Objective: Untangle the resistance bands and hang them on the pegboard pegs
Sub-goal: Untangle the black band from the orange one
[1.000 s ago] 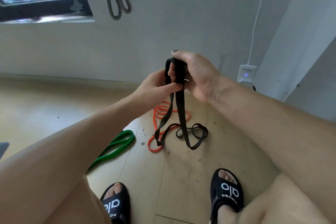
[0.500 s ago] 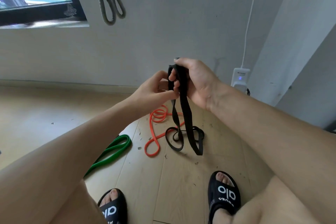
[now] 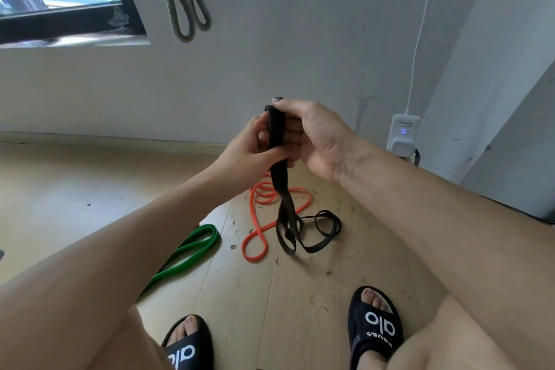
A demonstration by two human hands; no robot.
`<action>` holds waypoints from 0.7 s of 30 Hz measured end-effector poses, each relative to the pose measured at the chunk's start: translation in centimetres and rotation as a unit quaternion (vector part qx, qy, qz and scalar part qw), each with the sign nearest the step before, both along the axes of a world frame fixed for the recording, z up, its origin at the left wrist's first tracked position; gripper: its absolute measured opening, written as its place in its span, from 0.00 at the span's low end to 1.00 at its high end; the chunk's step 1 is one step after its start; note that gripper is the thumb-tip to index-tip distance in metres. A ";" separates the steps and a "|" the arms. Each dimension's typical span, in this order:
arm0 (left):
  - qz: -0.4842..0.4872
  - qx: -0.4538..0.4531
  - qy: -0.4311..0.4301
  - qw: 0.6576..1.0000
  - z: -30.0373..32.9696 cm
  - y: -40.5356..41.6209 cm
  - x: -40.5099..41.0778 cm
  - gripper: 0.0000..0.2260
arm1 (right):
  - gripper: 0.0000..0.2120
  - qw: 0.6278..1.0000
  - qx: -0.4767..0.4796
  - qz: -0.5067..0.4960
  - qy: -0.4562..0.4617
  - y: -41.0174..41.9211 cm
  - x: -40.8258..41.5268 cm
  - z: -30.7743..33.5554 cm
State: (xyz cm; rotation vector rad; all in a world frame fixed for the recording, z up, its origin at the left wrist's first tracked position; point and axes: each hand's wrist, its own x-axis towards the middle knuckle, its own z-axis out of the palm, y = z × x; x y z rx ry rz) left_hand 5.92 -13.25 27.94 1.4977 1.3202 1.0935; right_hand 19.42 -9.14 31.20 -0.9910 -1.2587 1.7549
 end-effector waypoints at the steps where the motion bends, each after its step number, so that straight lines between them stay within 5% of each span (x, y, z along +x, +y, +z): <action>1: 0.000 0.004 0.005 1.000 0.1 0.0 -0.1 0.18 | 0.11 1.000 0.008 -0.005 -0.004 0.1 0.0 0.1; 13: -0.026 0.007 0.106 0.994 0.8 -0.6 -1.8 0.06 | 0.16 0.998 0.013 -0.052 0.041 0.3 0.2 1.0; 21: -0.013 0.096 0.218 0.971 2.0 -0.8 -2.5 0.16 | 0.06 0.995 -0.002 -0.101 -0.023 2.1 2.1 0.6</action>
